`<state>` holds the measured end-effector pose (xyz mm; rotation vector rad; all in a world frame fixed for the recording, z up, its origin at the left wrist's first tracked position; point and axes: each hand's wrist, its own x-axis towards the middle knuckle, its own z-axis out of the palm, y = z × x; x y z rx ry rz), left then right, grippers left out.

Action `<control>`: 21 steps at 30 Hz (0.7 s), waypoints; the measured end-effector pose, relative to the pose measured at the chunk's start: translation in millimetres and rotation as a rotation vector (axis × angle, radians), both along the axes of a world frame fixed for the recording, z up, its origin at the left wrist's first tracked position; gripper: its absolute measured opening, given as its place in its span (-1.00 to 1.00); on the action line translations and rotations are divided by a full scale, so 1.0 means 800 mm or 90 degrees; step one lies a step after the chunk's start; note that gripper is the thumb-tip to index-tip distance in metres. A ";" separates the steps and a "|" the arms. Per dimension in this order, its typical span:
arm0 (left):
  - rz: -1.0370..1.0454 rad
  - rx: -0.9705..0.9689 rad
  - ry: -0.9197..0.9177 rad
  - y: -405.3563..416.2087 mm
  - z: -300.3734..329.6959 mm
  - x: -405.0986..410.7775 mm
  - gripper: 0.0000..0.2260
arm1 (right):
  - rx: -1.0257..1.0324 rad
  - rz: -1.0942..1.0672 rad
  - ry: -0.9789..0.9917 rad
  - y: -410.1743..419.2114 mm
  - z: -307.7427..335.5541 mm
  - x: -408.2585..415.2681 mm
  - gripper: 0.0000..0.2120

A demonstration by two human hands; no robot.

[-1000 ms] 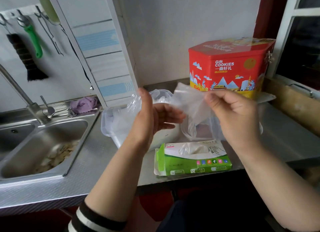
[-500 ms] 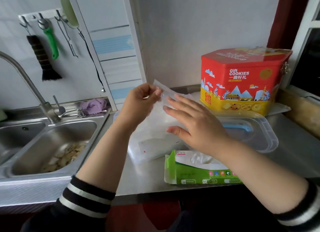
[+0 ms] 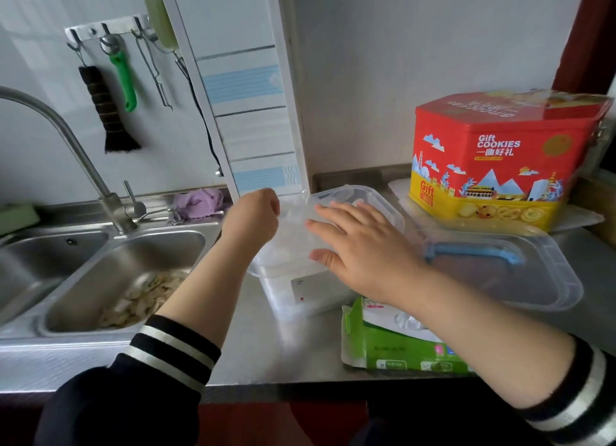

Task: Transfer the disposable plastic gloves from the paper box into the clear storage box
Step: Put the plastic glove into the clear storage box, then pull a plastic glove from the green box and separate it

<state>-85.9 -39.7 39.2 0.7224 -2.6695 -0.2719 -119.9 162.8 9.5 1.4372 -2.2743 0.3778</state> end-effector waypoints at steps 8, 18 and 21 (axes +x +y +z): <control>0.006 -0.110 -0.241 0.032 0.012 0.020 -0.84 | 0.304 -0.148 -0.401 -0.027 0.046 -0.030 -0.36; -0.012 -0.179 -0.308 0.032 0.006 0.034 -0.62 | 0.133 -0.144 -0.357 -0.005 0.053 -0.051 -0.29; 0.002 -0.148 -0.188 0.039 0.017 0.045 -0.68 | -0.064 -0.089 -0.272 0.027 0.048 -0.048 -0.53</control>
